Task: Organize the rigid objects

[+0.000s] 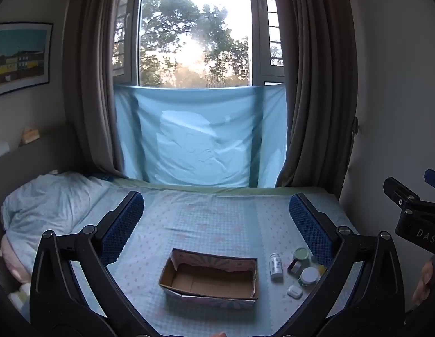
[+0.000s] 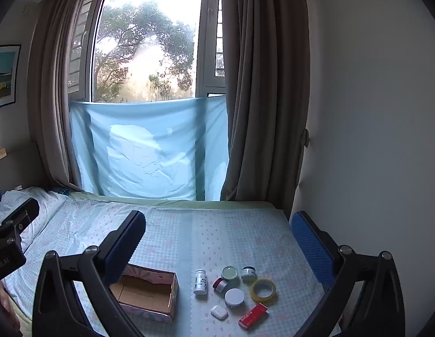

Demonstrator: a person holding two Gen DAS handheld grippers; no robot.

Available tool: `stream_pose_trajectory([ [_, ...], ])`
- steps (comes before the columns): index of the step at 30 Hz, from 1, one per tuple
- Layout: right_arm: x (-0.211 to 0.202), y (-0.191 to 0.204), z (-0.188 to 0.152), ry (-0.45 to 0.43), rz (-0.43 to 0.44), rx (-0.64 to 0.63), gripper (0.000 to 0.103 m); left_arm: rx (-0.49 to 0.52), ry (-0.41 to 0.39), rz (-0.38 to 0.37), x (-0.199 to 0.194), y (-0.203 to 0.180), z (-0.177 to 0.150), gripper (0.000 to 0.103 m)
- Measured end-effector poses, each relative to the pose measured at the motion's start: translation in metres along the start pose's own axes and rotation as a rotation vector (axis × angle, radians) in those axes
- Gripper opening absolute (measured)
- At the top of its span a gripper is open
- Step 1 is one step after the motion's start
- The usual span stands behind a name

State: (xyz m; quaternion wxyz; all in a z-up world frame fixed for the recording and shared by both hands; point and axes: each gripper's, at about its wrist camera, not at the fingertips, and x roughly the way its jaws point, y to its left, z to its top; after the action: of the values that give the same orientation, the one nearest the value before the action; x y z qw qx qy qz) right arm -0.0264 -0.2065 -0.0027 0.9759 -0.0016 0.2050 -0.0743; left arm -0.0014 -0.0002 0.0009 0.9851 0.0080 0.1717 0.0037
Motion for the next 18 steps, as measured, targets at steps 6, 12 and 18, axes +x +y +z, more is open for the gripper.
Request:
stream_pose_trajectory([
  [6, 0.0004, 0.0011, 0.0003, -0.008, -0.008, -0.002, 0.103, -0.001, -0.016, 0.015, -0.0025, -0.0002, 0.0002, 0.103],
  [12, 0.0002, -0.0024, -0.0016, -0.005, -0.009, 0.000, 0.103, 0.018, -0.031, -0.010, -0.0019, -0.0016, -0.0007, 0.103],
  [18, -0.0021, -0.0004, 0.0003, -0.009, -0.009, -0.006, 0.103, 0.034, -0.031, -0.024, -0.0047, -0.0028, -0.0009, 0.103],
])
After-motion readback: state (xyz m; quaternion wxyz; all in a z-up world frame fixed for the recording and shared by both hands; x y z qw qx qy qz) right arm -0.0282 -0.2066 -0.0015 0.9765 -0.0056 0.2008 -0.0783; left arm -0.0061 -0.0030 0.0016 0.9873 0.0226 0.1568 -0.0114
